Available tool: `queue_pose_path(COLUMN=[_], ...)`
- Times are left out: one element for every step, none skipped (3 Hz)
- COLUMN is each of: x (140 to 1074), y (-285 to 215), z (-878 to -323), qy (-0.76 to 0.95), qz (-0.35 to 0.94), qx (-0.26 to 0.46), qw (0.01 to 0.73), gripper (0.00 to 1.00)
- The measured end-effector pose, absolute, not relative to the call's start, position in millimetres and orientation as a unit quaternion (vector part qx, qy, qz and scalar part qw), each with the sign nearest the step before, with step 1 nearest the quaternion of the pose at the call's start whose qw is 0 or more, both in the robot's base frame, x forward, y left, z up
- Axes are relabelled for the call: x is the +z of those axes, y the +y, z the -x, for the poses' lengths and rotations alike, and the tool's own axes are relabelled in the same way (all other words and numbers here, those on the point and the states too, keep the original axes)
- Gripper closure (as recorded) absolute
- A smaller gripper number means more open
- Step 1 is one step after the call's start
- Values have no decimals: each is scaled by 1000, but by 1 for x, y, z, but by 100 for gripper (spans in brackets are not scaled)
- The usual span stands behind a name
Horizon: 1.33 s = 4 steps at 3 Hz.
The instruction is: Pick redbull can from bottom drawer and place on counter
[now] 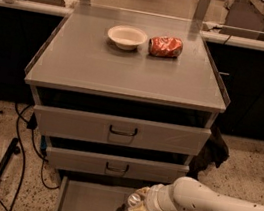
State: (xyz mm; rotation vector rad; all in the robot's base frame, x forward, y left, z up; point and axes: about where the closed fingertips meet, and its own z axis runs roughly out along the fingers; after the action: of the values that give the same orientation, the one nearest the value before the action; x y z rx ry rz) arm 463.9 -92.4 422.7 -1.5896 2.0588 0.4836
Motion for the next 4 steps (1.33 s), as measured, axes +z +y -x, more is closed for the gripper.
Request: queue_pose_path(x=[452,513,608,675], y=[-92,-83,-78,-81], z=[-457,-454,-474,-479], qy=[745,740,742,735], qz=[592,603,608,624], qx=[175,169,142,110], qw=[253,246,243,240], gripper=[100,100,100,100])
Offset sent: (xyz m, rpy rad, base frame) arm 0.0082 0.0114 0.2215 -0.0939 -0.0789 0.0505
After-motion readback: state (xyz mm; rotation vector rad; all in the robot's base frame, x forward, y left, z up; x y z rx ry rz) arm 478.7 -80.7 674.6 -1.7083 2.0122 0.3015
